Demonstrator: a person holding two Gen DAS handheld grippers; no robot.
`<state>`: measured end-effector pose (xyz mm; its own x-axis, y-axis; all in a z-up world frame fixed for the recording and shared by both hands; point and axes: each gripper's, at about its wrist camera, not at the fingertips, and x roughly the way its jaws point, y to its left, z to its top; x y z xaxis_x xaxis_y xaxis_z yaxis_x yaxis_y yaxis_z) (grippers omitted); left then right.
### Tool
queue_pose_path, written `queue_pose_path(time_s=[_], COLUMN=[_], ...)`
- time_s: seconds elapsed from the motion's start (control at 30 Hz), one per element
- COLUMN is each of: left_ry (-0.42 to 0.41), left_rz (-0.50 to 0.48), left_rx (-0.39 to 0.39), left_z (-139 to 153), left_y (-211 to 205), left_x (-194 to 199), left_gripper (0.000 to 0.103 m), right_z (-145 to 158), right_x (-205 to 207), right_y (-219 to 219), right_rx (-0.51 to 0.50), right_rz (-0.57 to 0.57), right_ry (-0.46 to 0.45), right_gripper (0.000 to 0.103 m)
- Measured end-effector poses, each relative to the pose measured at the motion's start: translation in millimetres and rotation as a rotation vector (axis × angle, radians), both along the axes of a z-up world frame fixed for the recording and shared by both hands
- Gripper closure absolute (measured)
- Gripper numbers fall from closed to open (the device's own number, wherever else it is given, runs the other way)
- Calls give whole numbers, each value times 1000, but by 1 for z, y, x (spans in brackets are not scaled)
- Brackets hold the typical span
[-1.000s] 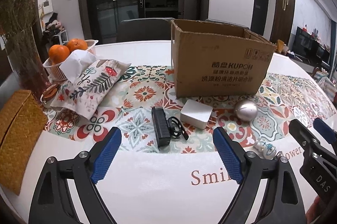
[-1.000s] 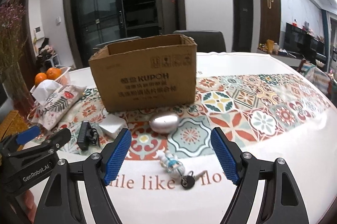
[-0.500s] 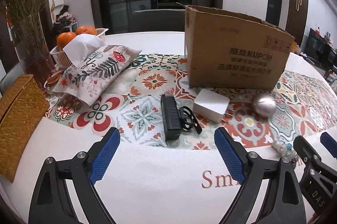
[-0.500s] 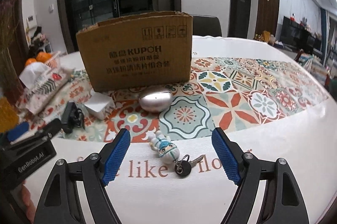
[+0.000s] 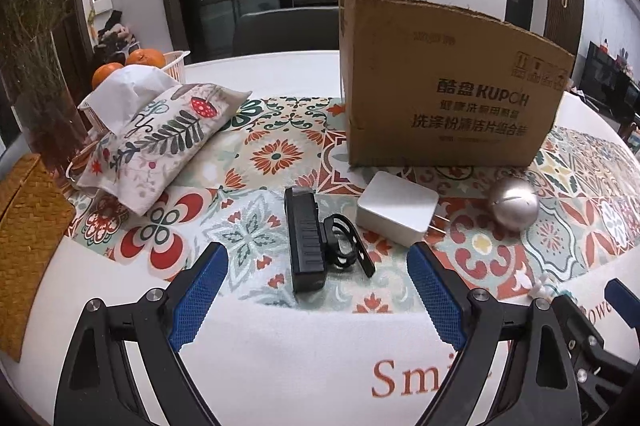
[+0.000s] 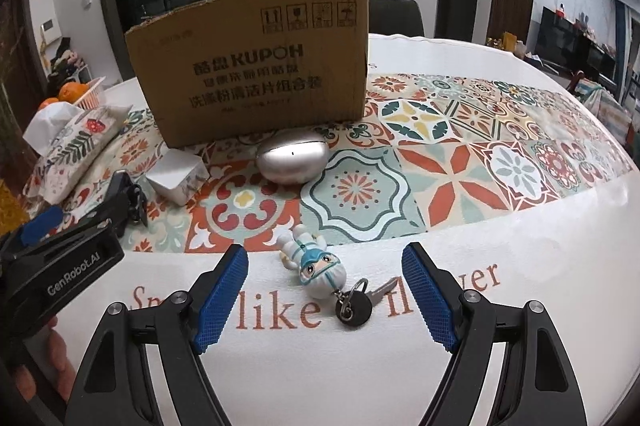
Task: Organize rigid objects
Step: 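Grasp the black power bank with the left gripper while the right gripper grasps the figurine keychain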
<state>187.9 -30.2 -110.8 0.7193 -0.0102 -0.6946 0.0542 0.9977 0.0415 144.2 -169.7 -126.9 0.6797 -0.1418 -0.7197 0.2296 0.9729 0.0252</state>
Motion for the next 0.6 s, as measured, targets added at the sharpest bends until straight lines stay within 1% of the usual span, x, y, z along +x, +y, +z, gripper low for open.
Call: queue_pose_path(time_s=[0.13,0.33,0.47,0.53,0.6], left_ry=[10,7,11,20,30], left_rz=[2,7,13,9,10], left_rx=[-14,-24,-22,-17,-8], left_z=[-3,-7,-10,-13,-15], left_y=[0,1,1,1,0], left_x=[9,19,24,28,30], left_gripper=[11,12,18,20,23], right_z=[-4,-4,-5,-9,-13], right_x=[6,14,19,21,23], right_y=[1,4,4,5,5], right_rx=[-4,-37,-37,-32,-19], right_rz=[-1,-1,6,13,17], right_ry=[13,19,31,49,65], right_gripper=[23,27,37,39,43])
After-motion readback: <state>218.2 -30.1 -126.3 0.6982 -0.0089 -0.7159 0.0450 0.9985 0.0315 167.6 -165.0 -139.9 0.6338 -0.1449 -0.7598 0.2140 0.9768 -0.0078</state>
